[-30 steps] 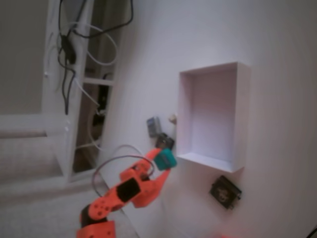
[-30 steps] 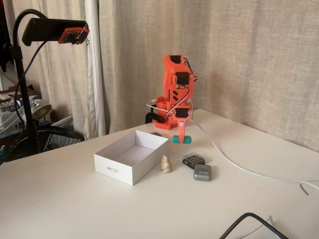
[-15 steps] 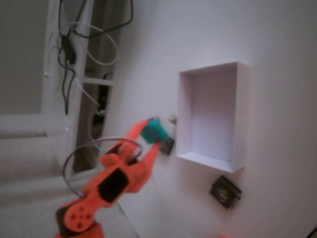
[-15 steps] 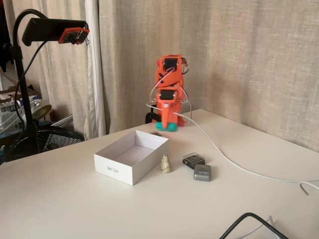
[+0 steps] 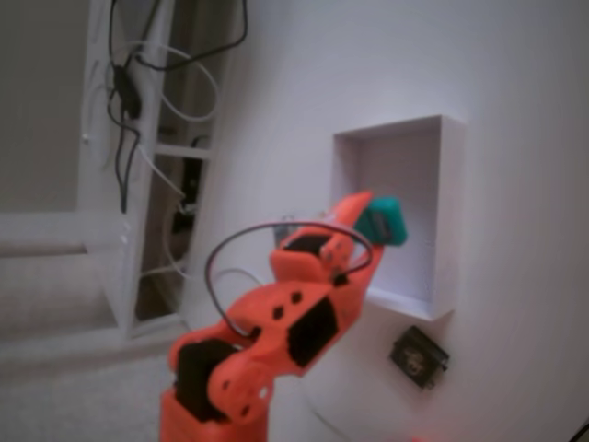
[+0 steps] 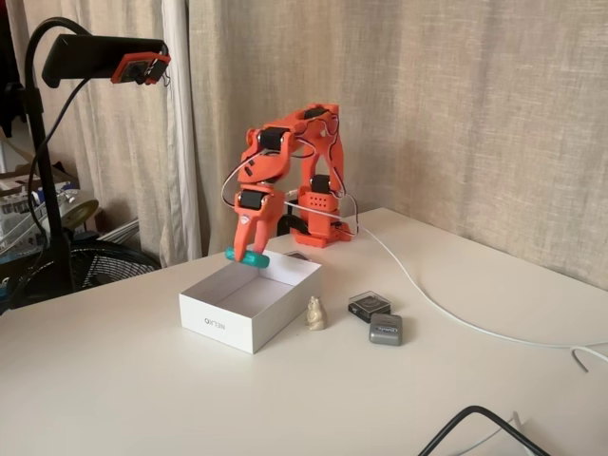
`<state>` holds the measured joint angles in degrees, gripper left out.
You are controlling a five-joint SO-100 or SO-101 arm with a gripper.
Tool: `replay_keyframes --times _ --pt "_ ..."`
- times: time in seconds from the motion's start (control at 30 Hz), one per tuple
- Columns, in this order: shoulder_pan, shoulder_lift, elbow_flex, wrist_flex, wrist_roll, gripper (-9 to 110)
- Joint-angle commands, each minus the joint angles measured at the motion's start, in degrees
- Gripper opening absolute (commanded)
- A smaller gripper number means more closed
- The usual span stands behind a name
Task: Grasp the green cube and put it in the bin.
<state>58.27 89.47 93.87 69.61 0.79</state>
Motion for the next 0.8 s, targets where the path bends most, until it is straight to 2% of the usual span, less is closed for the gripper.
replay_keyframes --times 0.0,0.03,0.1,0.17,0.27,0.57,0.67,0.77 --pt "0.00 0.62 -2.55 0.97 -0.62 50" --pt "0.00 0.79 -2.46 0.35 -0.62 59" --pt "-0.18 0.97 -2.46 -0.09 -0.62 61" --pt "-0.26 0.97 -2.46 -0.26 -0.62 69" --pt "-0.35 1.05 -2.29 -0.35 -0.62 73" --pt "-1.76 4.31 0.44 5.54 -0.62 74" --pt "-4.31 7.91 4.39 13.54 -0.62 74" --pt "-9.58 13.97 10.90 15.82 -0.62 74"
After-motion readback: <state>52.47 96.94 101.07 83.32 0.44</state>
